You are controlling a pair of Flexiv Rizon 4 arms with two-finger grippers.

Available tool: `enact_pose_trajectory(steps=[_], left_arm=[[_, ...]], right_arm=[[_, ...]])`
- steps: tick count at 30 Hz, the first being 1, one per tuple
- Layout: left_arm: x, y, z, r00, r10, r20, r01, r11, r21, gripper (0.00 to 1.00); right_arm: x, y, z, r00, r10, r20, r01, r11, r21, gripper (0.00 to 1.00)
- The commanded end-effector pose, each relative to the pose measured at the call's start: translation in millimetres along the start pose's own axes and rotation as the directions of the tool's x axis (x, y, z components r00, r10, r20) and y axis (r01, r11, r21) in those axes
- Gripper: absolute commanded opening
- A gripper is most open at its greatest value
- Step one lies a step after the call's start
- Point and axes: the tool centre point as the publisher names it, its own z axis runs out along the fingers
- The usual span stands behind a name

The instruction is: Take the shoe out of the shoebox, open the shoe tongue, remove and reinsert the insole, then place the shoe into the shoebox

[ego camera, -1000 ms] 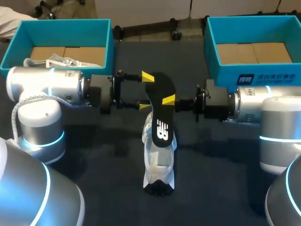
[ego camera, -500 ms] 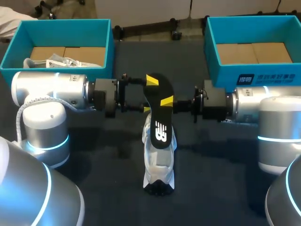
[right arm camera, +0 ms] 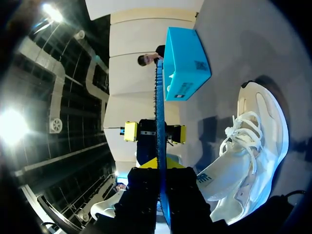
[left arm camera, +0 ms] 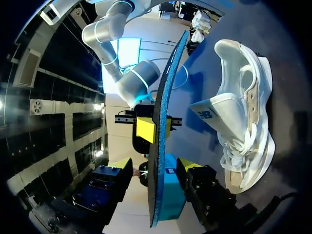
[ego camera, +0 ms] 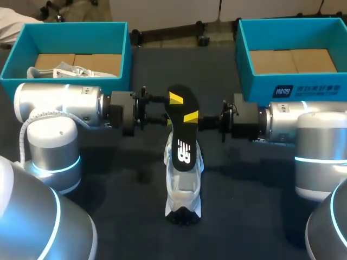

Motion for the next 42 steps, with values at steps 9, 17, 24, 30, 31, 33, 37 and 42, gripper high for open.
enact_pose_trajectory(steps=[9, 17, 24, 30, 31, 33, 37, 42], left_arm=[[3.0, -1.5, 5.3, 1.0, -0.013, 0.004, 0.013, 1.0, -0.024, 0.45], [3.4, -3.9, 7.8, 1.0, -0.005, 0.009, 0.006, 0.999, -0.044, 0.35], [5.5, -2.1, 10.5, 1.0, 0.002, 0.002, -0.001, 0.998, -0.059, 0.25], [6.0, 0.3, 13.2, 1.0, 0.007, -0.003, -0.007, 0.998, -0.07, 0.0], [6.1, 1.2, 13.8, 1.0, 0.007, -0.003, -0.007, 0.998, -0.068, 0.0], [6.5, 3.0, 14.5, 1.0, 0.008, -0.004, -0.008, 0.998, -0.068, 0.0], [6.3, 3.1, 14.0, 1.0, 0.004, -0.001, -0.005, 0.998, -0.063, 0.0], [5.3, 1.7, 9.1, 1.0, 0.005, 0.002, -0.005, 0.998, -0.055, 0.0]], right_arm=[[-0.6, -0.7, 2.2, 1.0, -0.001, 0.002, 0.001, 1.0, -0.002, 0.0], [-0.6, -0.7, 2.2, 1.0, -0.001, 0.002, 0.001, 1.0, -0.002, 0.0], [-0.6, -0.7, 2.2, 1.0, -0.001, 0.002, 0.001, 1.0, -0.002, 0.0], [-0.6, -0.7, 2.2, 1.0, -0.001, 0.002, 0.001, 1.0, -0.002, 0.0], [-0.6, -0.7, 2.2, 1.0, -0.001, 0.002, 0.001, 1.0, -0.002, 0.0], [-0.6, -0.7, 2.2, 1.0, -0.001, 0.002, 0.001, 1.0, -0.002, 0.0], [-0.6, -0.7, 2.2, 1.0, -0.001, 0.002, 0.001, 1.0, -0.002, 0.2], [0.2, -0.9, -6.4, 1.0, -0.014, 0.013, 0.014, 1.0, 0.007, 1.0]])
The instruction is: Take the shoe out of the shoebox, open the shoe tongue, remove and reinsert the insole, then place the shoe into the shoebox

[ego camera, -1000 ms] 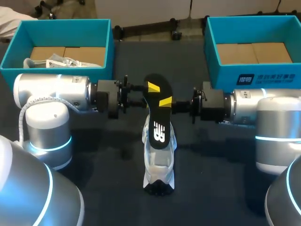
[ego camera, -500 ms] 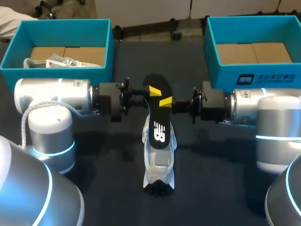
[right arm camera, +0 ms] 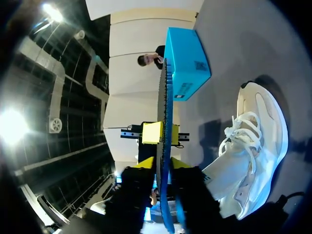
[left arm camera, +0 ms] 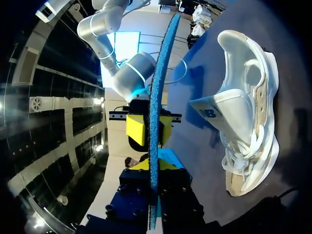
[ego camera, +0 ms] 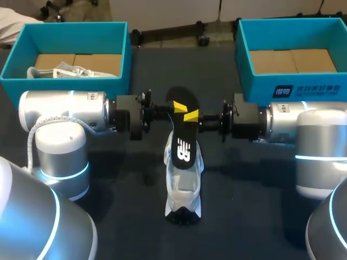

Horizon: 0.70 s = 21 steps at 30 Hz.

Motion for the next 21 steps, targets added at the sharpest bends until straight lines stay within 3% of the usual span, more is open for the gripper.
enact_pose_trajectory(steps=[1, 7, 12, 21], left_arm=[[-0.6, -0.3, -5.1, 1.0, 0.003, 0.0, -0.003, 1.0, 0.006, 0.0], [-5.5, -7.0, -19.8, 0.999, -0.038, 0.001, 0.038, 0.998, 0.048, 0.0], [-13.6, -18.1, -37.7, 0.998, -0.061, -0.023, 0.063, 0.995, 0.078, 0.0], [-19.3, -42.8, -55.7, 0.993, 0.066, -0.103, -0.065, 0.998, 0.008, 0.0]], right_arm=[[0.9, -1.1, -9.1, 1.0, -0.017, 0.002, 0.017, 1.0, 0.014, 1.0], [-1.5, -2.6, -25.3, 0.995, -0.089, 0.048, 0.087, 0.995, 0.043, 1.0], [-5.2, -3.8, -46.9, 0.978, -0.187, 0.094, 0.185, 0.982, 0.023, 1.0], [-5.2, -3.8, -46.9, 0.978, -0.187, 0.094, 0.185, 0.982, 0.023, 1.0]])
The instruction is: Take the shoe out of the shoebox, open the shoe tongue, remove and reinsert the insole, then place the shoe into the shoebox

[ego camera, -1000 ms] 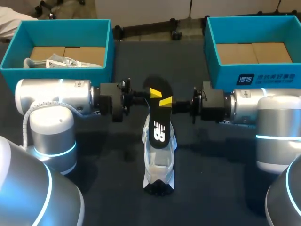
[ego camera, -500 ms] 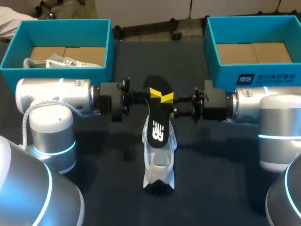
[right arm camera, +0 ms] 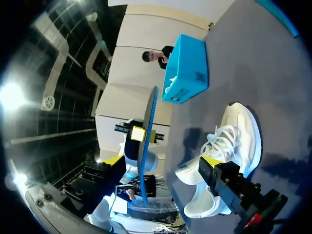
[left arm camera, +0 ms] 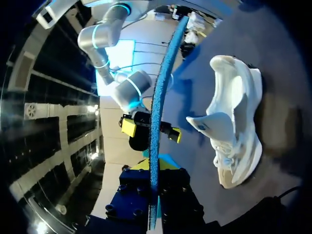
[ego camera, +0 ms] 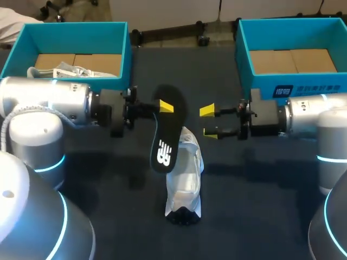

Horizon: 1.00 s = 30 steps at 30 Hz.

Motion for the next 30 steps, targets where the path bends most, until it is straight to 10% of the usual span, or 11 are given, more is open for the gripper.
enact_pose_trajectory(steps=[1, 5, 16, 30], left_arm=[[-2.9, -24.1, -12.2, 1.0, -0.001, -0.027, 0.0, 0.999, -0.039, 0.0], [1.4, -36.3, -11.6, 0.998, -0.045, -0.042, 0.044, 0.999, -0.027, 0.0], [10.2, -75.2, -14.4, 0.984, -0.103, -0.145, 0.103, 0.995, -0.004, 0.0], [14.1, -106.3, -7.1, 0.956, -0.188, -0.223, 0.2, 0.979, 0.029, 0.0]], right_arm=[[1.8, -1.8, -1.9, 1.0, 0.0, 0.004, 0.0, 1.0, 0.0, 1.0], [3.0, -1.6, -4.1, 0.999, -0.038, 0.031, 0.037, 0.999, 0.038, 1.0], [14.2, 0.4, -32.6, 0.916, -0.126, 0.38, -0.084, 0.868, 0.489, 1.0], [-8.6, -20.0, -69.6, 0.811, -0.487, 0.324, 0.008, 0.563, 0.826, 1.0]])
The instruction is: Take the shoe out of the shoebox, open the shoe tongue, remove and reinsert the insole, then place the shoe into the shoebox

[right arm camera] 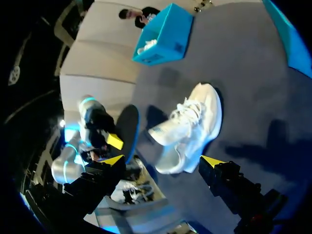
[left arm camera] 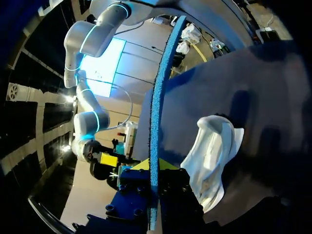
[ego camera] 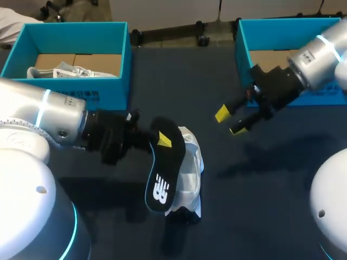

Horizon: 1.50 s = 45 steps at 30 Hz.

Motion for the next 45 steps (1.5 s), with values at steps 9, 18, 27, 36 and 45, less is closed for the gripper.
enact_pose_trajectory(steps=[9, 18, 27, 36, 45], left_arm=[[4.6, -7.3, -1.2, 1.0, -0.016, 0.007, 0.016, 1.0, 0.014, 0.0], [-8.7, -25.2, -1.5, 0.997, -0.073, 0.015, 0.072, 0.993, 0.09, 0.0], [-4.8, -50.9, -13.5, 0.979, -0.197, 0.062, 0.186, 0.972, 0.142, 0.0], [0.2, -54.6, -12.1, 0.939, -0.342, 0.034, 0.328, 0.921, 0.212, 0.0], [2.5, -56.8, -8.5, 0.925, -0.379, 0.03, 0.363, 0.904, 0.226, 0.0]], right_arm=[[-8.2, -17.2, -1.3, 0.936, -0.339, 0.089, 0.273, 0.865, 0.422, 1.0], [0.0, -29.7, -6.4, 0.79, -0.53, 0.308, 0.388, 0.822, 0.417, 1.0], [-32.8, -65.2, 5.1, 0.66, -0.606, 0.443, 0.526, 0.794, 0.303, 1.0], [-41.4, -70.4, 8.8, 0.667, -0.6, 0.442, 0.538, 0.798, 0.272, 1.0], [-36.3, -66.9, 21.3, 0.54, -0.717, 0.441, 0.589, 0.696, 0.411, 1.0]])
